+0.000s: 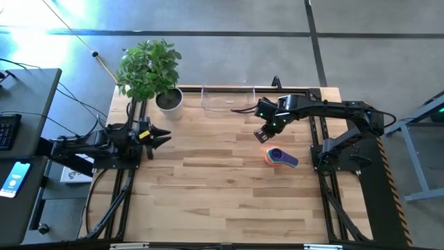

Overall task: Nest measuring cups in basket
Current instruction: Put the stacked measuring cups into the transparent bin

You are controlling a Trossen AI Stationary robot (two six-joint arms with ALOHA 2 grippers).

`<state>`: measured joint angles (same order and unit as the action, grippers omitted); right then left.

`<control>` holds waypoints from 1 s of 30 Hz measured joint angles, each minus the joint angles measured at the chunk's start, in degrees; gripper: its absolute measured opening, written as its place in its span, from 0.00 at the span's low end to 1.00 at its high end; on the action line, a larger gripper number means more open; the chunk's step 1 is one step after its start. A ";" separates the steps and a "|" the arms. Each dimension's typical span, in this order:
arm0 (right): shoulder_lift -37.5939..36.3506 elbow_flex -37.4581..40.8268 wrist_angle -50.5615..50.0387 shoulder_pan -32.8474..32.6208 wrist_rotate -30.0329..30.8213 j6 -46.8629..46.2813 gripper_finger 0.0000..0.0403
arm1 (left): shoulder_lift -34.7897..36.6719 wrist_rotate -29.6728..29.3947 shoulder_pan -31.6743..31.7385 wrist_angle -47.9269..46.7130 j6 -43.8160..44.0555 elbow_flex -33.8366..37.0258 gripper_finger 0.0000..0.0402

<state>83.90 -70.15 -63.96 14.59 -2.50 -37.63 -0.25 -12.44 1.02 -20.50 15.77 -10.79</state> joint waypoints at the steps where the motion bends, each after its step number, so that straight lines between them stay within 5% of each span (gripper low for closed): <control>1: 0.00 0.00 0.00 0.00 -0.14 0.00 0.14 | 0.02 -0.09 0.00 0.44 0.02 0.56 0.29; 10: 0.00 0.02 -0.02 0.00 -0.67 0.42 0.14 | 0.00 -5.09 0.02 0.63 -9.31 1.64 0.29; 30: 0.00 0.04 -0.02 0.00 -0.99 -1.37 0.16 | 0.00 -4.68 0.02 -1.58 -10.52 1.62 0.29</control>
<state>83.90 -70.11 -63.98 14.59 -3.49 -39.00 -0.25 -17.12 1.04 -22.09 5.25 -9.17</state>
